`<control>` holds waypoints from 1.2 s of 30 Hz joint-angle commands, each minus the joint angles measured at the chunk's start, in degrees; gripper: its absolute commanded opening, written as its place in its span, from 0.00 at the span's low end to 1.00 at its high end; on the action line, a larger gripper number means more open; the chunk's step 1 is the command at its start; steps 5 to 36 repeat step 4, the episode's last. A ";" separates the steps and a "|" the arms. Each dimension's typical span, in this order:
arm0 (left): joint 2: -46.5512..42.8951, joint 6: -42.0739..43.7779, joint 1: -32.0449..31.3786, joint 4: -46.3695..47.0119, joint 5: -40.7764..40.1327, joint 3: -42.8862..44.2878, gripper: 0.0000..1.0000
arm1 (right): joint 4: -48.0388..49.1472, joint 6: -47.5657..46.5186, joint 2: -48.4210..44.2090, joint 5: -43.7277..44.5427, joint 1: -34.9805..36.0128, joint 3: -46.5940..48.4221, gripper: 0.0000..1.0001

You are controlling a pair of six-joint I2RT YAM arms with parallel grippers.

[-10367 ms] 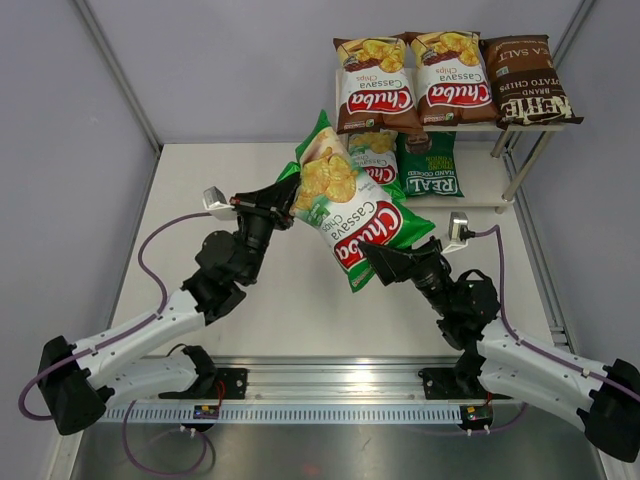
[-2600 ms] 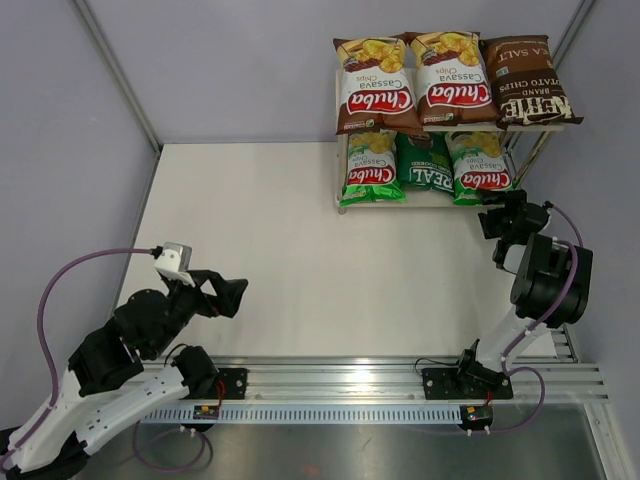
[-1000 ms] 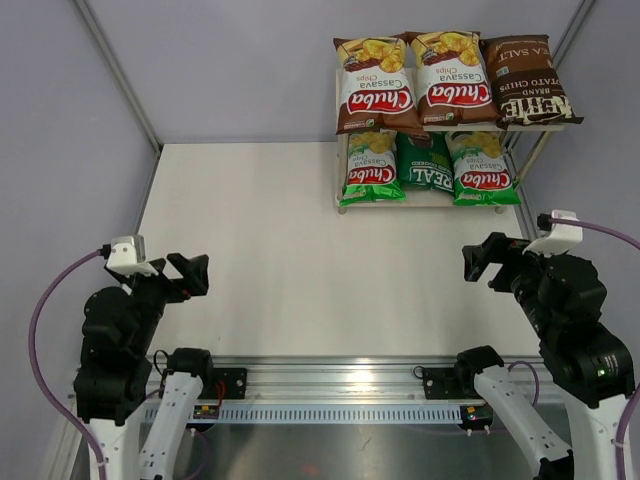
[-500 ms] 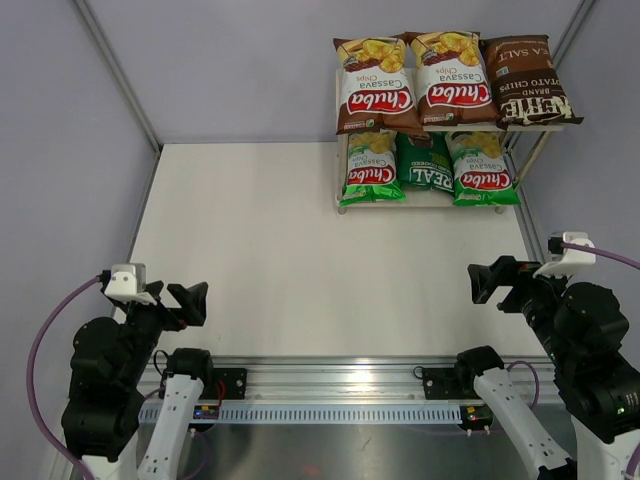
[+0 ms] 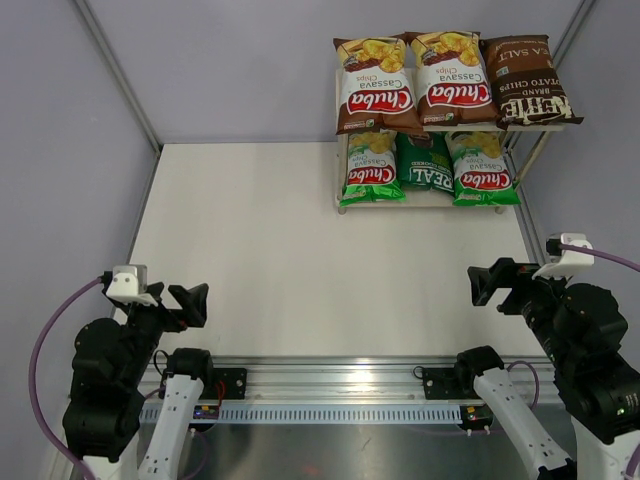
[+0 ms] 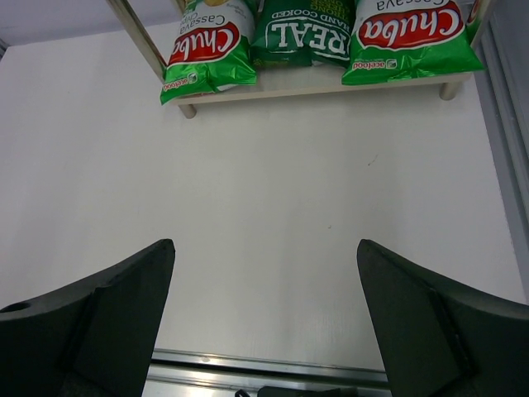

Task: Place and organize the chips bags onto the shelf

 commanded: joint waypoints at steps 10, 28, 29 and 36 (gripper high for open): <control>-0.41 1.38 0.16 1.50 0.17 1.20 0.99 | 1.11 -1.25 0.81 0.13 0.29 -0.57 1.00; -0.41 1.38 0.16 1.50 0.17 1.20 0.99 | 1.11 -1.25 0.81 0.13 0.29 -0.57 1.00; -0.41 1.38 0.16 1.50 0.17 1.20 0.99 | 1.11 -1.25 0.81 0.13 0.29 -0.57 1.00; -0.41 1.38 0.16 1.50 0.17 1.20 0.99 | 1.11 -1.25 0.81 0.13 0.29 -0.57 1.00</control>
